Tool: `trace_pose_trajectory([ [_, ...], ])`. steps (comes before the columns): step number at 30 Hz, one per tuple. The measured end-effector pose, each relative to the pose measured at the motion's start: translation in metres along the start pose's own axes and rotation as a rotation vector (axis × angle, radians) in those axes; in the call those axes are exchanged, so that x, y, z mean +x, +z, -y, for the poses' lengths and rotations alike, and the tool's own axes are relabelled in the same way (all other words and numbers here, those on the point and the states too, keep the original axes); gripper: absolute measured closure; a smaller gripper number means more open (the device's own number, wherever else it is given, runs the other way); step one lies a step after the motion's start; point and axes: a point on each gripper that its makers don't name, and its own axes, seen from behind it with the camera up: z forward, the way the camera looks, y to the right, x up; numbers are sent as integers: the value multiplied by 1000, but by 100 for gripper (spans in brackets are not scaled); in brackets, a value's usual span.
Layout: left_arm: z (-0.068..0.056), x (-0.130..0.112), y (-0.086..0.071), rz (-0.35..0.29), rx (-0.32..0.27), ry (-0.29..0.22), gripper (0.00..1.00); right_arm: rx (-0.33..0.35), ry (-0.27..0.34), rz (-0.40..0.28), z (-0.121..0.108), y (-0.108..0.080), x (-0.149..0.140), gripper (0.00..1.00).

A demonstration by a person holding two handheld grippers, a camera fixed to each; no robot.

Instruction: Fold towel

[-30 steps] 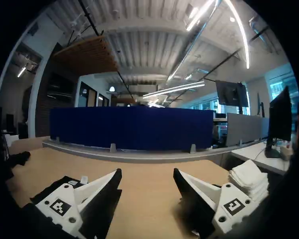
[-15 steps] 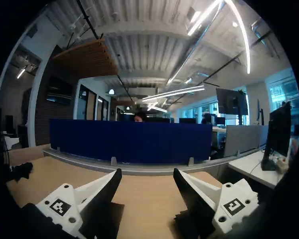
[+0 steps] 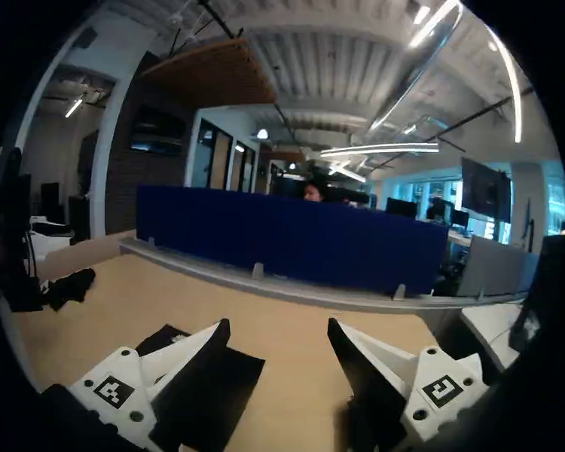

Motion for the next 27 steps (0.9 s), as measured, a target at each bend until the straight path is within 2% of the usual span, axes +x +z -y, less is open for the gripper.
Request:
trace_pose_trajectory([
  [8,-28,-14,0,91,-147,55,3,121,-35,141,26,-2,-21,0],
  [11,-34,-22,0,122,-187,69,3,149,-44,174,34,-2,-28,0],
  [19,-41,-42,1,157,-221,93,3,183,-53,208,48,-2,-48,0],
  [27,-52,-70,4,189,-242,113,3,206,-69,243,58,-1,-78,0],
])
